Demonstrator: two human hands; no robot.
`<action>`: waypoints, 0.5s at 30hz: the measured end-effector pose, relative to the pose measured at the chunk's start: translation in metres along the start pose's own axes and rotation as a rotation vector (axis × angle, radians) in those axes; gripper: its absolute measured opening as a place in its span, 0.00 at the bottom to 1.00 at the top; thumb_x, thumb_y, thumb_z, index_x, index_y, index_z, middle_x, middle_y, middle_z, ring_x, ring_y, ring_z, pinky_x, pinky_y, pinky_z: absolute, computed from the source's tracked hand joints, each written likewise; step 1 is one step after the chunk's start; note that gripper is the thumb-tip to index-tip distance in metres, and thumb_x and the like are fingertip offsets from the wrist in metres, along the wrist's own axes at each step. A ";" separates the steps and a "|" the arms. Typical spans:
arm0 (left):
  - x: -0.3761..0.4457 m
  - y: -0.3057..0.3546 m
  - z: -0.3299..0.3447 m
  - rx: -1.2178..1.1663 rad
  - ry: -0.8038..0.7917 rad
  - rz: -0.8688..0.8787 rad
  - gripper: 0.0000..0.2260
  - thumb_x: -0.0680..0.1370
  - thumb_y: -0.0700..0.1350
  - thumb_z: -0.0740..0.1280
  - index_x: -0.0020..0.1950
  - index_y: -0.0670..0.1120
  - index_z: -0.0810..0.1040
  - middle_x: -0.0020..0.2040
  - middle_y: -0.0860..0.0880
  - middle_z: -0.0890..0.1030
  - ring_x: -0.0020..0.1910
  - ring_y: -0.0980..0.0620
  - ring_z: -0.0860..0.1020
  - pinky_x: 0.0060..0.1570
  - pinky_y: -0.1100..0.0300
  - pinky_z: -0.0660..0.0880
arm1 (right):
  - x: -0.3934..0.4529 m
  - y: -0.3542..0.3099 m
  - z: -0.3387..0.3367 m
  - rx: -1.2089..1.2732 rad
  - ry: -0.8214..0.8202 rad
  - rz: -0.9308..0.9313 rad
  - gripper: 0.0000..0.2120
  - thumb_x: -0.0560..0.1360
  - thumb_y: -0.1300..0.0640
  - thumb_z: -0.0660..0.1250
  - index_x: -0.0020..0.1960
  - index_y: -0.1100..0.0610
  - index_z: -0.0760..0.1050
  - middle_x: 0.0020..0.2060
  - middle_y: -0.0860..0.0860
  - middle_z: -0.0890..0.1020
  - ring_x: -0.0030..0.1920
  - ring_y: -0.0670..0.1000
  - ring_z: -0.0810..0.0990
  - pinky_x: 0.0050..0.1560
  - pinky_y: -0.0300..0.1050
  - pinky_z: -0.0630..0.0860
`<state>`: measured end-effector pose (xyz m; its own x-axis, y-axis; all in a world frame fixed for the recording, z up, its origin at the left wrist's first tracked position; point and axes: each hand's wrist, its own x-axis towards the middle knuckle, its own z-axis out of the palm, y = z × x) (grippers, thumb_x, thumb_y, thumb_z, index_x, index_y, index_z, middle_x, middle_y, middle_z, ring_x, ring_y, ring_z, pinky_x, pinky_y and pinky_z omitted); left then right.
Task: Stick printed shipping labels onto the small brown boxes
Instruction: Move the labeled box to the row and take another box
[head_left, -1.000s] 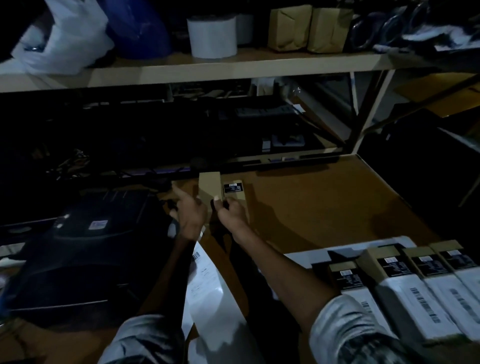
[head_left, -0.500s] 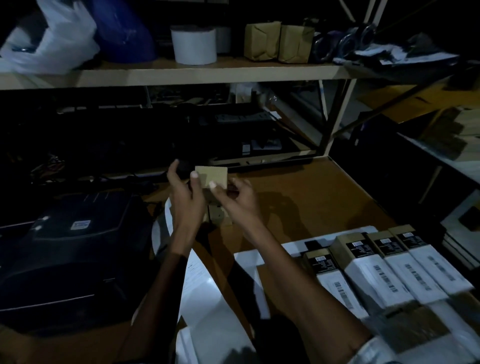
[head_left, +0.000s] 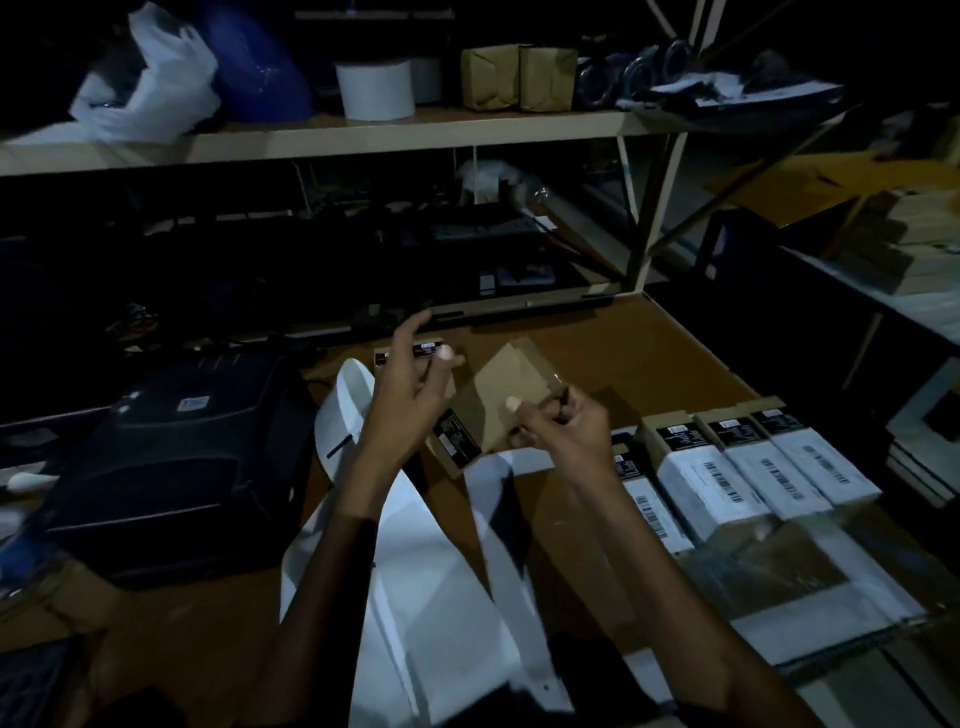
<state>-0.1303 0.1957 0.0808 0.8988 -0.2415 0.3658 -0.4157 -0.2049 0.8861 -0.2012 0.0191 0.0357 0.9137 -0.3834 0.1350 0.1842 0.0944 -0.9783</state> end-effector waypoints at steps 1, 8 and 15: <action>-0.006 -0.002 0.001 0.003 -0.031 -0.038 0.24 0.82 0.56 0.62 0.76 0.55 0.61 0.53 0.48 0.85 0.42 0.55 0.81 0.46 0.54 0.81 | -0.001 0.000 -0.008 0.034 -0.003 0.021 0.16 0.73 0.60 0.76 0.58 0.60 0.78 0.49 0.57 0.86 0.48 0.57 0.86 0.45 0.51 0.83; -0.036 -0.011 0.038 -0.044 -0.262 -0.233 0.36 0.71 0.61 0.76 0.75 0.59 0.63 0.59 0.51 0.83 0.60 0.54 0.80 0.61 0.48 0.78 | -0.001 -0.020 -0.059 -0.044 -0.203 0.071 0.17 0.72 0.62 0.77 0.51 0.71 0.74 0.39 0.63 0.79 0.37 0.58 0.81 0.35 0.47 0.80; -0.066 -0.025 0.070 -0.015 -0.297 -0.288 0.40 0.68 0.47 0.80 0.76 0.51 0.64 0.67 0.58 0.74 0.66 0.59 0.74 0.61 0.64 0.75 | -0.018 -0.003 -0.074 0.120 -0.117 0.277 0.16 0.73 0.58 0.77 0.51 0.69 0.77 0.39 0.62 0.82 0.34 0.54 0.80 0.35 0.44 0.80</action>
<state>-0.1890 0.1506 0.0148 0.8980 -0.4400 0.0061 -0.1489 -0.2907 0.9451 -0.2454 -0.0419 0.0248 0.9691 -0.2209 -0.1095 -0.0418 0.2907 -0.9559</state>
